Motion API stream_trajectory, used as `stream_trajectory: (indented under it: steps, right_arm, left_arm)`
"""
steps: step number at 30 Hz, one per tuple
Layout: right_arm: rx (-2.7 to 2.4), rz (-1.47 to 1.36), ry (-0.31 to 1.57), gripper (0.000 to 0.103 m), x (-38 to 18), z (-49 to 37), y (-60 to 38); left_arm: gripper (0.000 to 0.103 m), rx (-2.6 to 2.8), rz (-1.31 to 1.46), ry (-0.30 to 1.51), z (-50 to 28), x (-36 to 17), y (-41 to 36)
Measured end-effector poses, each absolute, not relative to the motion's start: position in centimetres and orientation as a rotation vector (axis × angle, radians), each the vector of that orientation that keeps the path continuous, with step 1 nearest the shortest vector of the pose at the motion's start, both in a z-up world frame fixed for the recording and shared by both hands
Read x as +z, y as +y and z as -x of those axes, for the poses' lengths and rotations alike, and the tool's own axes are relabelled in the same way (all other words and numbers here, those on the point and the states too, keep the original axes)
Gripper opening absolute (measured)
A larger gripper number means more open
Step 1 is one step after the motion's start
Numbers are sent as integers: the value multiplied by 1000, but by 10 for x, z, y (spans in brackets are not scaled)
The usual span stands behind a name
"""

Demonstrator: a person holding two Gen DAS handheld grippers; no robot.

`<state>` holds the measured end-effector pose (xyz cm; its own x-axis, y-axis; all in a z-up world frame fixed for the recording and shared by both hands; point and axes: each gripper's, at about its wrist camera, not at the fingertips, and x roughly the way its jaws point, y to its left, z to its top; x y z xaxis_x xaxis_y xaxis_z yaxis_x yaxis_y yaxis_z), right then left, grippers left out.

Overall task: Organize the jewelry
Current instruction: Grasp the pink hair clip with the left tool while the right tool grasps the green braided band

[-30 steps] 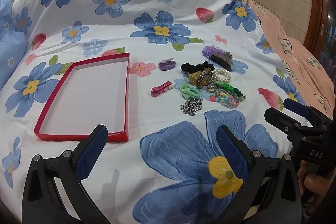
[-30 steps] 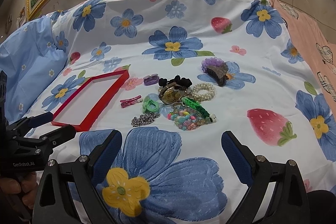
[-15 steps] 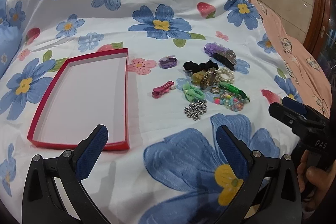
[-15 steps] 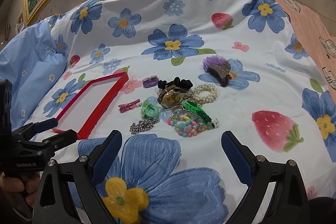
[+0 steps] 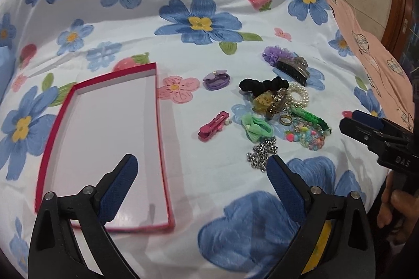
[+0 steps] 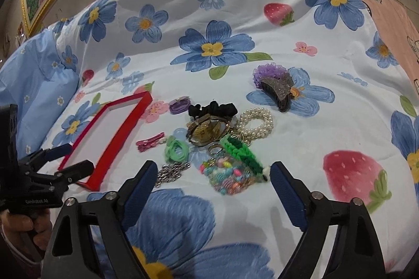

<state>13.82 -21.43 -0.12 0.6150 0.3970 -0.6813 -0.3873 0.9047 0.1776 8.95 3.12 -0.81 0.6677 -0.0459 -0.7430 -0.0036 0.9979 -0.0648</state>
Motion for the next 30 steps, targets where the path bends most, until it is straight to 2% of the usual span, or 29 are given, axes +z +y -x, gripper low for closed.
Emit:
stream_trajectory:
  steps: [3, 13, 16, 18, 20, 21, 23, 24, 25, 26, 29, 30]
  right_arm:
    - [449, -12, 833, 73, -11, -156, -215]
    - [445, -16, 941, 57, -39, -195, -217]
    - [447, -16, 963, 45, -43, -202, -216]
    - [448, -18, 973, 33, -45, -206, -216]
    - [456, -30, 985, 22, -48, -209, -217]
    - [456, -26, 987, 20, -48, -210, -217]
    - [459, -19, 987, 15, -48, -210, -215]
    - [458, -18, 987, 11, -47, -210, -215]
    - [458, -22, 986, 9, -47, -210, -216]
    - [458, -28, 986, 9, -45, -210, -216]
    - [459, -37, 971, 0, -40, -208, -216]
    - [462, -41, 965, 0, -37, -207, -215]
  left_arm:
    - [91, -39, 44, 864, -108, -12, 33]
    - [76, -117, 16, 978, -166, -37, 28]
    - [72, -135, 11, 1014, -180, -46, 27]
    - [70, -159, 23, 1040, -189, -52, 26]
    - [64, -165, 17, 1063, -194, -59, 24]
    - [62, -170, 11, 1076, -196, -62, 23]
    - [48, -175, 3, 1098, -198, -68, 21]
    - [46, -172, -2, 1096, -199, -69, 21]
    - [39, -172, -4, 1092, -199, -69, 21]
    - [26, -186, 6, 1091, -199, -68, 21]
    - [16, -211, 24, 1083, -198, -66, 20]
    - [16, -214, 22, 1079, -196, -65, 19]
